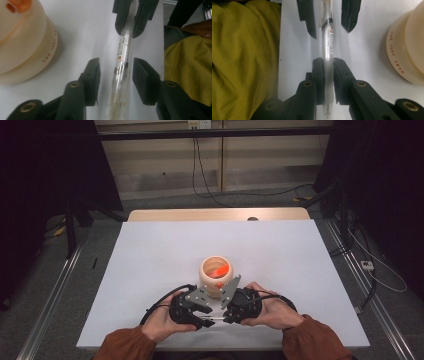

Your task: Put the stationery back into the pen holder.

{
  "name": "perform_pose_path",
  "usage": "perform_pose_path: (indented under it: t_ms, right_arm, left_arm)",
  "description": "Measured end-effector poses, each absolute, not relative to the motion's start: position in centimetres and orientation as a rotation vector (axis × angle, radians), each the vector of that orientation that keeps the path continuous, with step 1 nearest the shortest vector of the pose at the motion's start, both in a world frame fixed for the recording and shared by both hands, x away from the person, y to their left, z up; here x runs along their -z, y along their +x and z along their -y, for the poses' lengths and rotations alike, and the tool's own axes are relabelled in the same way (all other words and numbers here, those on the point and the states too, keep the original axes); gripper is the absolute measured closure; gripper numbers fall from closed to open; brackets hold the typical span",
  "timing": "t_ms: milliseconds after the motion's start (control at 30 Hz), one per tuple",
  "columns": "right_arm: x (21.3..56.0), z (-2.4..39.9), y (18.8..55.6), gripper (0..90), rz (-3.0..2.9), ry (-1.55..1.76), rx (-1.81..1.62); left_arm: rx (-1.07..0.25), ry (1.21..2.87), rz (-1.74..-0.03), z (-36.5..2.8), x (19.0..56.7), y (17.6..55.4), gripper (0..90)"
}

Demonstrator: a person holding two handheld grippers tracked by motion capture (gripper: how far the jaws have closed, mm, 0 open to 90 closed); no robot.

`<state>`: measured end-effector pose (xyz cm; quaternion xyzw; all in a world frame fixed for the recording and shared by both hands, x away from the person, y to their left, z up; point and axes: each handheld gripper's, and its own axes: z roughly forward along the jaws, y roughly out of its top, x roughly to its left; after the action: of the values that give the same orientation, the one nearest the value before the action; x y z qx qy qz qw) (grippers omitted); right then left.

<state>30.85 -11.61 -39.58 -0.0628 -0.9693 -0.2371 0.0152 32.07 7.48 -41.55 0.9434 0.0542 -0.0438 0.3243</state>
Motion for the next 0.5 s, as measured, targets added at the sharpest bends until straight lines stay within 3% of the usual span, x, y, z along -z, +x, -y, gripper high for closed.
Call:
perform_pose_path:
  t_ms: [167, 500]
  right_arm:
    - [39.74, 11.35, 30.89, 80.8, 3.011, -0.189, 0.748]
    - [39.80, 11.36, 31.06, 80.3, 2.999, -0.193, 0.758]
  left_arm:
    - [0.140, 2.462, -0.131, -7.16, 41.76, 32.17, 69.8]
    - [0.139, 2.477, -0.112, -7.06, 41.94, 32.13, 76.8]
